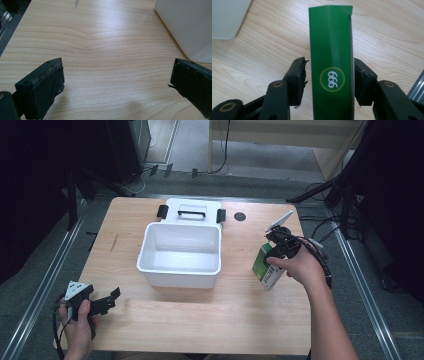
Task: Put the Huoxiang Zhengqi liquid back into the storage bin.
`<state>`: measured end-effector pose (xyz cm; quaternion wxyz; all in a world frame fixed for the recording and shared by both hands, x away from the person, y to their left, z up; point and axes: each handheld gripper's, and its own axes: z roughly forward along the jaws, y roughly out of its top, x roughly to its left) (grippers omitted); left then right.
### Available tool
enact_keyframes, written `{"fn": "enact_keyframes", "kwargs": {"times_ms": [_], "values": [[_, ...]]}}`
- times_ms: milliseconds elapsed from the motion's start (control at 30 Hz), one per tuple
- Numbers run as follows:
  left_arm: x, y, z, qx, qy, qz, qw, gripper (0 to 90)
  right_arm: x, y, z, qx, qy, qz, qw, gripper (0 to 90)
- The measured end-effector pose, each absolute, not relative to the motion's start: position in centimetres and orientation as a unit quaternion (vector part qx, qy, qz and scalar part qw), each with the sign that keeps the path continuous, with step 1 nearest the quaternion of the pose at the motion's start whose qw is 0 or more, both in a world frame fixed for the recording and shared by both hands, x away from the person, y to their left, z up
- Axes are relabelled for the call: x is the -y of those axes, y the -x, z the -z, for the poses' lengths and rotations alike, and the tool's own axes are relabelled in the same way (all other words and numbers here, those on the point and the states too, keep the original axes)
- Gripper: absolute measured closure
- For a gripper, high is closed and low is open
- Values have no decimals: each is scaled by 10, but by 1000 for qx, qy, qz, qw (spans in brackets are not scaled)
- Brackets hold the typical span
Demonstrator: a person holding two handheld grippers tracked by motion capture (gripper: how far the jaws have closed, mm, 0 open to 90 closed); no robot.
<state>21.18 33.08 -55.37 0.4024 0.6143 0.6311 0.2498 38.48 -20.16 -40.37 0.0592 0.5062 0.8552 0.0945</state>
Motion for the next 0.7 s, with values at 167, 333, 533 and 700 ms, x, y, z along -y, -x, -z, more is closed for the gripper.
{"fn": "enact_keyframes", "kwargs": {"times_ms": [167, 333, 533, 700], "values": [[-331, -212, 554, -631, -614, -249, 403, 1, 197, -387, 407, -861, -500, -73, 57, 560], [-331, -212, 554, -631, -614, -249, 403, 1, 197, -388, 406, -876, -475, -65, 51, 640], [-331, -212, 554, -631, -615, -249, 402, 1, 192, -381, 405, -915, -396, -52, 57, 643], [-331, -212, 554, -631, -615, -249, 402, 1, 188, -375, 402, -935, -342, -61, 74, 643]]}}
